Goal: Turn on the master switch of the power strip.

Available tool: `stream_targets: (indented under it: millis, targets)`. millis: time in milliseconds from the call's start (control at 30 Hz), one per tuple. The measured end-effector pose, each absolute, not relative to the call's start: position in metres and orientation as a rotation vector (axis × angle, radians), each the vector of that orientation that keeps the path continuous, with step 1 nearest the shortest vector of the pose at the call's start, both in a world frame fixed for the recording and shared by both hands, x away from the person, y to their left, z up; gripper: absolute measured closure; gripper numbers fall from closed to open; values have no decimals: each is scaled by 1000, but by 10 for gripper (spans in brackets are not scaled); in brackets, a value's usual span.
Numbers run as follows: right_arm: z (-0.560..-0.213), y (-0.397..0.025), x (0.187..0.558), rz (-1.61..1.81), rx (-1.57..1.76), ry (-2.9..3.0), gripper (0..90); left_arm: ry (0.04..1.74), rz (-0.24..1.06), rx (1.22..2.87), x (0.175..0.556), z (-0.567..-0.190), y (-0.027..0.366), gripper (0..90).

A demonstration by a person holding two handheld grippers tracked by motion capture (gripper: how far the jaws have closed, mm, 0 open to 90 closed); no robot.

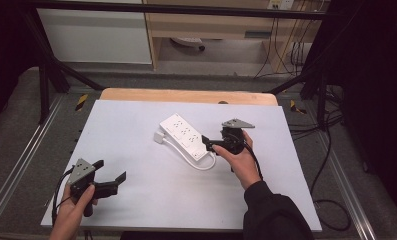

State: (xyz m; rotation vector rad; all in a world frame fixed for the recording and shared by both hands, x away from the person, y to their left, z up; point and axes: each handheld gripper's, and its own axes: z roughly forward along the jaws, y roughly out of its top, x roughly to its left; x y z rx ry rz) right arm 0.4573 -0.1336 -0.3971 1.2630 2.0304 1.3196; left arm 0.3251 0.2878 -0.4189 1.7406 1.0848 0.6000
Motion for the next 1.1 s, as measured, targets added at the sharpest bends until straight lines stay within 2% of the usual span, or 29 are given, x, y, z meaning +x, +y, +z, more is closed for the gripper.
stream_targets:
  millis: [1100]
  targets:
    - [-372,-197,435,1356,1248,1949,89,1086,584,1754,323,-419,288,56]
